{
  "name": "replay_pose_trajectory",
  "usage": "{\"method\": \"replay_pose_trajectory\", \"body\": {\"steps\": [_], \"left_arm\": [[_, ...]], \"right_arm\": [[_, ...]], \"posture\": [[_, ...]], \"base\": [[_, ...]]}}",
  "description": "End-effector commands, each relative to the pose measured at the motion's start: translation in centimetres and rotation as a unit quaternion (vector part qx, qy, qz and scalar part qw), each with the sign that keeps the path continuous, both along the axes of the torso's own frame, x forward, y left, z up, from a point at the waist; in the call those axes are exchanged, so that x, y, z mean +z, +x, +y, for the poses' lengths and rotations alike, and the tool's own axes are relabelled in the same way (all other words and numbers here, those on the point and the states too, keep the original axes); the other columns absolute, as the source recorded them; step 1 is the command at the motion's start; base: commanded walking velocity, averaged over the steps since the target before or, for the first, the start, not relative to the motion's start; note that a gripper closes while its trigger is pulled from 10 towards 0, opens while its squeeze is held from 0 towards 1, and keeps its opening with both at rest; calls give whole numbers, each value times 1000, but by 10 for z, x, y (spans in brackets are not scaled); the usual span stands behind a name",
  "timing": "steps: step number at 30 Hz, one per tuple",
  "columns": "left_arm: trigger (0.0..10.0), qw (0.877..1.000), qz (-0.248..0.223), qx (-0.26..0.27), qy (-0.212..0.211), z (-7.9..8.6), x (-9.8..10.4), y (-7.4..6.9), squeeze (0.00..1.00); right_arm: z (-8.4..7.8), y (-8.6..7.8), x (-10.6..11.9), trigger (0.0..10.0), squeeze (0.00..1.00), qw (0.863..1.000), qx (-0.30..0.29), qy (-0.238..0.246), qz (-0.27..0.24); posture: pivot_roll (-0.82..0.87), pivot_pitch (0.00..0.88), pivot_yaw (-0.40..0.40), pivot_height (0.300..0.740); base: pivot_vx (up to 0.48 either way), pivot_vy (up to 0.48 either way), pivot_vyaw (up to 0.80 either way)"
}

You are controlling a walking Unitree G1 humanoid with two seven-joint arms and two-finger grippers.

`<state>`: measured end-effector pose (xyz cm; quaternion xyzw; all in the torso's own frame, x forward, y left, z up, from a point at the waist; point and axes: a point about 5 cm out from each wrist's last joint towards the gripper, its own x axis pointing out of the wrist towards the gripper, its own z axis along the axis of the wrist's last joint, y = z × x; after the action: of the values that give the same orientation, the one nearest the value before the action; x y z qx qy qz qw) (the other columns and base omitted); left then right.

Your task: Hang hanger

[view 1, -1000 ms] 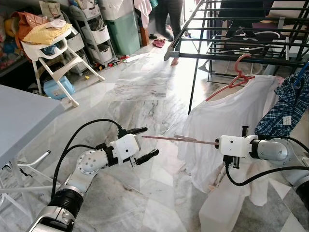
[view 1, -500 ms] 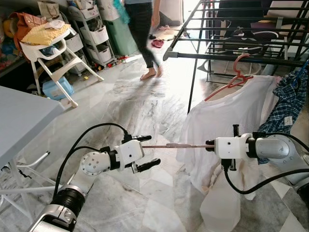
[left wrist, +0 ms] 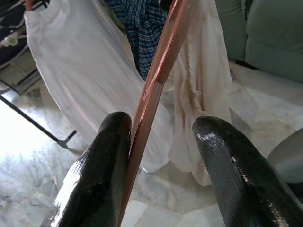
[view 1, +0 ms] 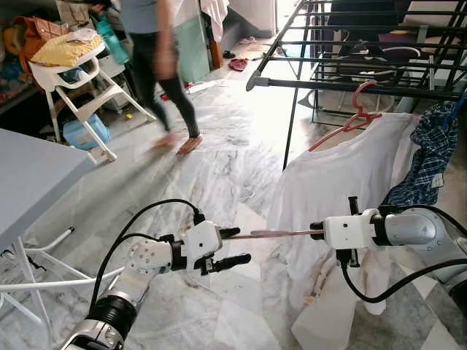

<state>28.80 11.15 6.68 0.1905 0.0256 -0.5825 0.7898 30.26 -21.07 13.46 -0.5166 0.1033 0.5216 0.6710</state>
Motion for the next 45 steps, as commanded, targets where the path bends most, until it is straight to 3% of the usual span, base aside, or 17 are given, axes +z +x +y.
{"method": "replay_pose_trajectory", "body": {"steps": [1,13,43,45], "left_arm": [[0,1000,7,-9,6,3,-2,-3,0],[0,1000,9,-9,-1,-3,-6,-7,0],[0,999,13,-42,25,-4,-13,-16,0],[0,999,12,-45,25,-4,-13,-16,0]], "right_arm": [[10,-1,6,10000,0,1000,24,10,-10],[22,-8,-7,10000,0,999,42,21,26],[15,-8,-14,10000,0,998,36,10,57],[15,-10,-15,10000,1000,997,37,14,68]], "posture": [[-162,46,145,740],[-158,32,125,740],[-155,36,121,740],[-156,35,122,740]], "base": [[0,0,0],[0,0,0],[0,0,0],[0,0,0]]}}
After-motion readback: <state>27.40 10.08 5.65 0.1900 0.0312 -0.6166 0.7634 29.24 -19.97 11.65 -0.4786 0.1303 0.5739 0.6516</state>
